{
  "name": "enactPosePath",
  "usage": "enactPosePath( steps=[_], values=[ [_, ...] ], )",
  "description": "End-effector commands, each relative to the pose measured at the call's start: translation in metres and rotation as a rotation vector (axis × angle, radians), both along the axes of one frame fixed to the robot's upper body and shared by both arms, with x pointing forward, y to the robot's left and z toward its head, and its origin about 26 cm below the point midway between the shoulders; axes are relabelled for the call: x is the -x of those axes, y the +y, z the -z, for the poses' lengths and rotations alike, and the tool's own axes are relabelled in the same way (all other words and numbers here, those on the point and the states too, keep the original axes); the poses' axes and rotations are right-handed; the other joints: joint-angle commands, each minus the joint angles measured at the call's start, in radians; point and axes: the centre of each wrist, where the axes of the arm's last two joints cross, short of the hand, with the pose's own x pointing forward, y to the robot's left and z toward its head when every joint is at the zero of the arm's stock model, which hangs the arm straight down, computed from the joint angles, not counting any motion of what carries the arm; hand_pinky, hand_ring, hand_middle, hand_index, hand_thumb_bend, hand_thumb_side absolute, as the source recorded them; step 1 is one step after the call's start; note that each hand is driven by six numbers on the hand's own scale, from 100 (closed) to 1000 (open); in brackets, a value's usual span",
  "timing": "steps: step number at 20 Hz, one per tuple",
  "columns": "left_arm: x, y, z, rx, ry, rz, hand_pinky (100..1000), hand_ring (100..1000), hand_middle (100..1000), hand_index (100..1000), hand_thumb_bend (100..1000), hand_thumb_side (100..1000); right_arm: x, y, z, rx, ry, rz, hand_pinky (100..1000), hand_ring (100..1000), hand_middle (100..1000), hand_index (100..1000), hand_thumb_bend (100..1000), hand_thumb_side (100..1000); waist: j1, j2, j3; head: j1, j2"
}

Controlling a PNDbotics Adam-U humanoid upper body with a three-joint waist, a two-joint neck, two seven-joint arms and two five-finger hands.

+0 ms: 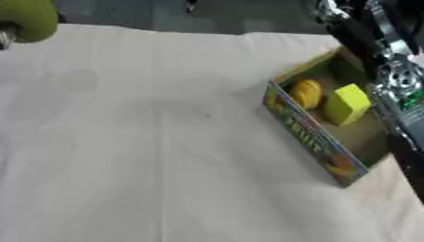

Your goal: Pick up the objects with one hand, pass them to the other hand, and then place them into the box on the other side of the table.

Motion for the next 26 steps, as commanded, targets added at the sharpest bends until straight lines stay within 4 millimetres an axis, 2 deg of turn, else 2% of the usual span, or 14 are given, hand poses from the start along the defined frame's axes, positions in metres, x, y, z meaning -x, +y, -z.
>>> enactPosePath(
  steps=[1,4,7,12,26],
  values=[
    [0.012,-0.007,-0.012,0.019,-0.026,0.044,402,436,478,548,100,144,0.005,-0.003,-0.012,0.022,-0.035,0.009,925,696,662,879,100,579,0.009,-0.043,-0.003,-0.047,0.031],
    [0.020,-0.019,-0.009,0.030,-0.024,0.103,394,430,475,548,100,153,0.005,-0.002,-0.012,0.019,-0.038,0.008,925,696,662,879,100,578,0.007,-0.042,-0.005,-0.076,0.051],
    [0.030,-0.030,-0.005,0.027,-0.025,0.154,389,427,473,549,100,156,0.006,-0.002,-0.013,0.018,-0.041,0.008,924,696,662,879,100,577,0.006,-0.040,-0.006,-0.079,0.056],
    [0.042,-0.041,0.003,0.023,-0.012,0.183,385,425,472,549,100,155,0.006,-0.002,-0.012,0.014,-0.042,0.012,924,695,662,879,100,581,0.006,-0.039,-0.005,-0.076,0.047],
    [0.055,-0.065,0.019,0.029,-0.012,0.247,370,414,468,549,100,168,0.007,-0.001,-0.011,0.009,-0.042,0.011,924,694,661,878,100,584,0.003,-0.036,-0.007,-0.135,0.039]
  ],
)
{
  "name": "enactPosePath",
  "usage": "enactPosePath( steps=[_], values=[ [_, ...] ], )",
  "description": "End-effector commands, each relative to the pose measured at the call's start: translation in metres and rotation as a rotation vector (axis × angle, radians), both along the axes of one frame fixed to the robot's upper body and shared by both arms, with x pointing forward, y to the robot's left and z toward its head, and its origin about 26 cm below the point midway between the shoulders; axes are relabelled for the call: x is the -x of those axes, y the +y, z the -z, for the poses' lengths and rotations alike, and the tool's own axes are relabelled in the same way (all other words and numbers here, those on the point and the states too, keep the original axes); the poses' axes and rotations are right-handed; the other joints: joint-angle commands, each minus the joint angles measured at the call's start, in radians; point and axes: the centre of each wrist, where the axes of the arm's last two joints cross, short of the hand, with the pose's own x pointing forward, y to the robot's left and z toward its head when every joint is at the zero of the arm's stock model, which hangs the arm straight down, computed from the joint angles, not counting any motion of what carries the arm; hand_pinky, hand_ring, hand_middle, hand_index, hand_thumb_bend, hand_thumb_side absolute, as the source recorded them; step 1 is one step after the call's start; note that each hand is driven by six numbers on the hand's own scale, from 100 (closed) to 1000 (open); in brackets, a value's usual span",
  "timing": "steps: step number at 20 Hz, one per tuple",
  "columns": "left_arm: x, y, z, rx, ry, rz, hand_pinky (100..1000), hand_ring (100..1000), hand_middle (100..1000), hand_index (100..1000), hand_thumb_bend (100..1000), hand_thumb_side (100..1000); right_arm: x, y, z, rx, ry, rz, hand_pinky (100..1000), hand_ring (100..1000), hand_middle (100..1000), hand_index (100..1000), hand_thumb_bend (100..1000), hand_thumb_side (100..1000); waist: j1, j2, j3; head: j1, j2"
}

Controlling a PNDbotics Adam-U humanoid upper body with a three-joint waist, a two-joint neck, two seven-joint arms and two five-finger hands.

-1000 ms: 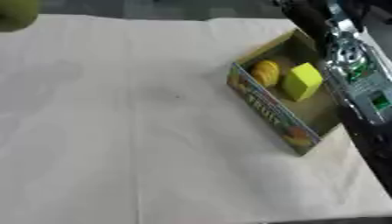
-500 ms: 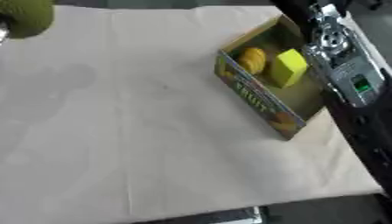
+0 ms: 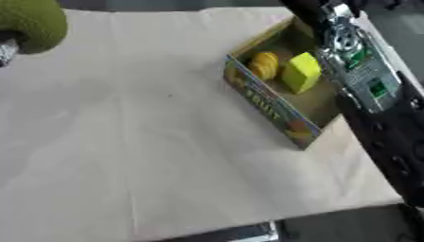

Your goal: Pick up the objects with one hand, pass them to the other hand, and then place them into the box on the other side of the table.

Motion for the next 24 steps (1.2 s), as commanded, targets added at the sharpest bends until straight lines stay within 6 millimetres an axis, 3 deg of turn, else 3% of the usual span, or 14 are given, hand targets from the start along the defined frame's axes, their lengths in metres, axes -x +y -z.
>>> enactPosePath(
  steps=[1,6,19,24],
  values=[
    [0.006,-0.004,-0.007,0.009,-0.032,0.015,368,413,468,549,100,170,0.005,-0.001,-0.012,0.015,-0.039,0.002,924,694,661,878,100,584,0.003,-0.035,-0.002,-0.020,-0.008],
    [0.008,-0.012,-0.003,0.027,-0.027,0.043,360,406,465,548,100,182,0.005,-0.001,-0.011,0.014,-0.038,0.002,924,694,661,878,100,586,0.003,-0.034,-0.005,-0.022,-0.006],
    [0.008,-0.018,0.013,0.055,-0.023,0.049,355,402,464,548,100,190,0.006,0.000,-0.011,0.019,-0.037,-0.006,923,698,665,879,100,574,-0.001,-0.036,0.001,0.027,-0.010],
    [0.010,-0.020,0.014,0.031,-0.035,0.068,358,405,465,548,100,183,0.016,0.016,-0.018,0.183,-0.028,-0.186,923,744,718,893,100,519,-0.007,-0.036,0.005,0.028,-0.007]
  ],
)
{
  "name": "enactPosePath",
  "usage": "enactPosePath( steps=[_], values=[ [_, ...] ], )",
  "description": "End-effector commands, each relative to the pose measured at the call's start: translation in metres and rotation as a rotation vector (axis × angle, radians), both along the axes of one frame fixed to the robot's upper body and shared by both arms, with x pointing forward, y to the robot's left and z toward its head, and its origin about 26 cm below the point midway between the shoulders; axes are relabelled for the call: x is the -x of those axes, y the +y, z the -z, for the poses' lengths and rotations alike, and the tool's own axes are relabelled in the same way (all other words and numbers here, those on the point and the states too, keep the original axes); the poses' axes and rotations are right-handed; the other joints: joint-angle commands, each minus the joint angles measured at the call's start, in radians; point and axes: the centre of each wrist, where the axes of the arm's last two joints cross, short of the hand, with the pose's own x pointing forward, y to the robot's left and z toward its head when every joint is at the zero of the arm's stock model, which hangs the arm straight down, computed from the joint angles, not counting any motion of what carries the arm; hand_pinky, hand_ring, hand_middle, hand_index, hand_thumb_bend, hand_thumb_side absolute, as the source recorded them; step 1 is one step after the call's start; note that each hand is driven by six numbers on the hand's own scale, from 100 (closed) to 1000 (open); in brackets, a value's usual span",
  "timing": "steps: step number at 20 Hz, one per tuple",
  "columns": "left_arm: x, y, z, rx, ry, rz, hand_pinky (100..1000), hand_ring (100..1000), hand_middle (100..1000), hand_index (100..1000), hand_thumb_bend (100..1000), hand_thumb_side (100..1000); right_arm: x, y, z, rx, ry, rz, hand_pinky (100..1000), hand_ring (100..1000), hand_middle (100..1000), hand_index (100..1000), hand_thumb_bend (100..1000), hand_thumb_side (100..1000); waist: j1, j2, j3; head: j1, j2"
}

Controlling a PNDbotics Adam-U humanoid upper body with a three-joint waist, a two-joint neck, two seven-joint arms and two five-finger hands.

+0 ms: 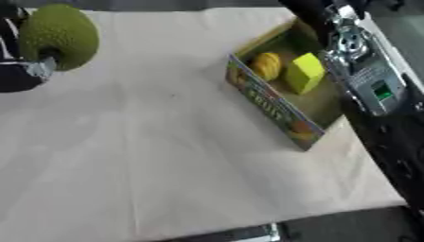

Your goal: Pick up the objects with one hand, pass them to the other hand, and then place them into the box on the other side of the table.

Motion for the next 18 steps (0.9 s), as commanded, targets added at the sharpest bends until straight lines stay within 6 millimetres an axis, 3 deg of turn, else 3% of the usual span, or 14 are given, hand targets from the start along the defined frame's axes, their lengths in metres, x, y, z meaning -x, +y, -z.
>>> enactPosePath(
  steps=[1,5,10,13,16,18],
  values=[
    [0.006,-0.003,-0.007,-0.012,-0.038,0.030,362,408,466,548,100,176,0.008,0.008,-0.016,0.174,-0.012,-0.138,921,772,750,898,100,560,-0.007,-0.037,0.001,0.000,-0.005],
    [0.008,-0.007,-0.006,-0.046,-0.042,0.058,366,412,467,548,100,170,0.007,0.022,-0.023,0.409,0.067,-0.371,932,822,803,912,100,756,-0.012,-0.040,0.008,-0.004,0.000],
    [0.012,-0.012,-0.005,-0.070,-0.052,0.092,369,413,468,548,100,158,0.004,0.042,-0.032,0.585,0.125,-0.536,943,844,822,923,100,863,-0.018,-0.043,0.017,-0.011,0.001],
    [0.015,-0.013,-0.006,-0.082,-0.065,0.113,372,416,469,548,100,135,0.003,0.052,-0.035,0.622,0.123,-0.589,946,848,825,921,100,858,-0.021,-0.044,0.023,-0.011,0.000],
    [0.015,-0.014,-0.004,-0.099,-0.057,0.122,375,419,470,548,100,145,0.003,0.062,-0.047,0.673,0.068,-0.577,933,848,825,905,100,713,-0.023,-0.045,0.023,-0.006,0.004],
    [0.014,-0.015,0.000,-0.112,-0.045,0.126,377,421,470,548,100,142,0.003,0.072,-0.057,0.744,0.019,-0.566,922,846,824,898,100,672,-0.024,-0.048,0.023,-0.003,0.009]
  ],
)
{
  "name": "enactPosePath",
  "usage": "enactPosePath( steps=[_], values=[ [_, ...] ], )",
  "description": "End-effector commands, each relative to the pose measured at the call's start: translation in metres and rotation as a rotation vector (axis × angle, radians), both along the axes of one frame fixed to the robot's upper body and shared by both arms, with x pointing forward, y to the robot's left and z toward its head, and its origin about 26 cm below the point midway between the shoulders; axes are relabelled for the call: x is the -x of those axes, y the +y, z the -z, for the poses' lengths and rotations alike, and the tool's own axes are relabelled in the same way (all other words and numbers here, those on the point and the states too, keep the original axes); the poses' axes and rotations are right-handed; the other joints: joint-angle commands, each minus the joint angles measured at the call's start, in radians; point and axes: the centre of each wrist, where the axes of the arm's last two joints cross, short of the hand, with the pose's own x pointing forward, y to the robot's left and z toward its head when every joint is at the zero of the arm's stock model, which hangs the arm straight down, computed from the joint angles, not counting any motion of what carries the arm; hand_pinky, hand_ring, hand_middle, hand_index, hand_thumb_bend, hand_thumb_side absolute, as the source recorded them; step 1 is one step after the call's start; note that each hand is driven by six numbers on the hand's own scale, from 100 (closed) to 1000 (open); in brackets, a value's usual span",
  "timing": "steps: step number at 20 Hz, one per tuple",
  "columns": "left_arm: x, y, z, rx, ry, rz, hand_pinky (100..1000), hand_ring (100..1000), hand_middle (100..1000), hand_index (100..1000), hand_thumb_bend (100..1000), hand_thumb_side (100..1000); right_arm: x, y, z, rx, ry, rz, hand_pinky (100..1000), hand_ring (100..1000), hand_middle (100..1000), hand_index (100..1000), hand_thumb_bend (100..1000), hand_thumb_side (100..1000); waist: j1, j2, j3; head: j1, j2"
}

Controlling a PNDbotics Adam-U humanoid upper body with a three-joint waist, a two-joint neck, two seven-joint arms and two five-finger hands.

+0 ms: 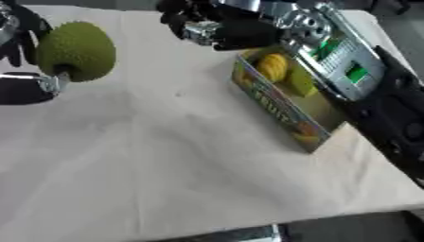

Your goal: Pick up the objects with one hand, pass them to the other hand, and then place them into the box on the other side of the table.

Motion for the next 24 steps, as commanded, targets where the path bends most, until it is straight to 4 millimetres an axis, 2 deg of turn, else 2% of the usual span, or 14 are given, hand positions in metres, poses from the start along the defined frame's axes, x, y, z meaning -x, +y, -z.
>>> enactPosePath(
  steps=[1,6,9,12,13,15,16,18,20,21,22,23,24],
  values=[
    [0.004,-0.003,-0.004,-0.015,-0.019,0.021,378,422,470,547,100,137,0.006,0.011,-0.019,0.097,-0.103,-0.020,915,860,829,895,100,658,-0.013,-0.048,-0.001,0.003,0.010],
    [0.001,-0.005,0.006,-0.046,0.012,0.024,381,425,471,547,100,138,0.010,0.029,-0.041,0.263,-0.185,-0.056,933,906,846,888,100,600,-0.020,-0.060,-0.008,0.010,0.021],
    [0.001,-0.006,0.010,-0.058,0.018,0.025,384,427,472,547,100,133,0.013,0.041,-0.052,0.299,-0.240,-0.091,921,892,843,883,100,543,-0.024,-0.066,-0.012,0.018,0.022],
    [0.001,-0.007,0.012,-0.068,0.021,0.022,384,427,471,547,100,131,0.016,0.054,-0.060,0.339,-0.273,-0.116,874,846,833,878,100,547,-0.026,-0.070,-0.015,0.023,0.023],
    [0.000,-0.007,0.013,-0.071,0.024,0.021,384,427,471,547,100,130,0.017,0.058,-0.061,0.352,-0.278,-0.120,841,824,825,875,100,549,-0.027,-0.072,-0.016,0.025,0.023],
    [0.000,-0.007,0.014,-0.077,0.030,0.021,386,429,472,548,100,128,0.019,0.066,-0.065,0.373,-0.294,-0.126,655,723,787,858,100,511,-0.027,-0.075,-0.018,0.029,0.023],
    [0.000,-0.007,0.015,-0.081,0.031,0.020,388,430,473,548,100,126,0.020,0.069,-0.066,0.380,-0.301,-0.129,569,644,758,851,100,502,-0.027,-0.076,-0.018,0.030,0.023],
    [0.000,-0.006,0.015,-0.087,0.030,0.018,390,432,474,548,100,123,0.021,0.073,-0.068,0.399,-0.304,-0.143,520,566,703,840,100,494,-0.028,-0.076,-0.019,0.032,0.023],
    [0.000,-0.006,0.015,-0.092,0.027,0.017,390,433,474,548,100,121,0.022,0.077,-0.069,0.438,-0.299,-0.160,571,594,708,841,100,516,-0.029,-0.077,-0.019,0.033,0.023],
    [0.000,-0.006,0.015,-0.095,0.026,0.017,392,434,474,549,100,118,0.022,0.078,-0.069,0.462,-0.299,-0.166,667,645,723,847,100,524,-0.030,-0.076,-0.019,0.033,0.023],
    [0.000,-0.006,0.015,-0.098,0.024,0.018,394,436,475,549,100,115,0.023,0.079,-0.069,0.483,-0.301,-0.173,836,781,772,863,100,541,-0.030,-0.076,-0.019,0.034,0.023],
    [0.001,-0.007,0.015,-0.102,0.022,0.019,395,437,475,549,100,114,0.023,0.081,-0.069,0.501,-0.303,-0.182,915,871,794,872,100,559,-0.030,-0.076,-0.019,0.035,0.023],
    [0.001,-0.007,0.015,-0.106,0.020,0.019,396,438,475,549,100,112,0.023,0.082,-0.068,0.518,-0.304,-0.190,942,907,812,882,100,572,-0.031,-0.076,-0.019,0.035,0.023]
  ],
)
